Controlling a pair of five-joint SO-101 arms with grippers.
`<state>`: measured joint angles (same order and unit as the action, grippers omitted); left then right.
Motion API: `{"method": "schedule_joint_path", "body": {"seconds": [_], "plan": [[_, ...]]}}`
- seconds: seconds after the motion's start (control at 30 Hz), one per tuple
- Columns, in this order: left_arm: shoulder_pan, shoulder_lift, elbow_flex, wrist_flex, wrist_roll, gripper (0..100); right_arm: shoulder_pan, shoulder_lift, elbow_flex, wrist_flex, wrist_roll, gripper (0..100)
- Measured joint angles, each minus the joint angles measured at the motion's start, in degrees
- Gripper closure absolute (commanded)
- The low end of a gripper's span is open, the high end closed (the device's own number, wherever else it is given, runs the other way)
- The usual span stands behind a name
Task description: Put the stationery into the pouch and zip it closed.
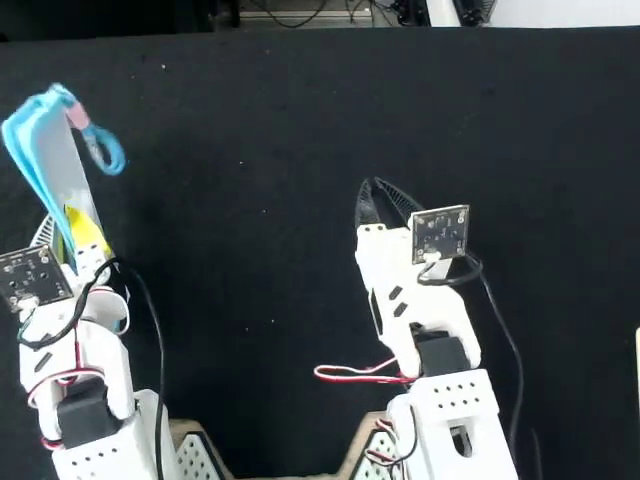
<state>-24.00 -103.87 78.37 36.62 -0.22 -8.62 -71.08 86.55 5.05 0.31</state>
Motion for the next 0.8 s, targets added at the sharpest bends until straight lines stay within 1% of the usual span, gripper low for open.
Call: {"method": "schedule_joint_path", "body": {"seconds": [0.1, 0.2, 0.33, 0.47, 0.53, 0.8], "plan": [[0.5, 0.0, 0.0, -4.0, -1.5, 97, 0.0, 0.0, 0.0, 0.0, 0.0, 98.4], [4.0, -0.1, 1.5, -7.9, -4.0, 97, 0.0, 0.0, 0.0, 0.0, 0.0, 98.4], [10.0, 0.0, 4.5, -14.2, -9.2, 97, 0.0, 0.0, 0.1, 0.0, 0.0, 98.4], [13.3, 0.0, 8.4, -20.7, -12.7, 97, 0.0, 0.0, 0.1, 0.0, 0.0, 98.4], [13.9, 0.0, 9.4, -21.9, -13.3, 97, 0.0, 0.0, 0.1, 0.0, 0.0, 98.4], [14.4, 0.0, 9.7, -22.1, -13.5, 97, 0.0, 0.0, 0.1, 0.0, 0.0, 98.4]]}}
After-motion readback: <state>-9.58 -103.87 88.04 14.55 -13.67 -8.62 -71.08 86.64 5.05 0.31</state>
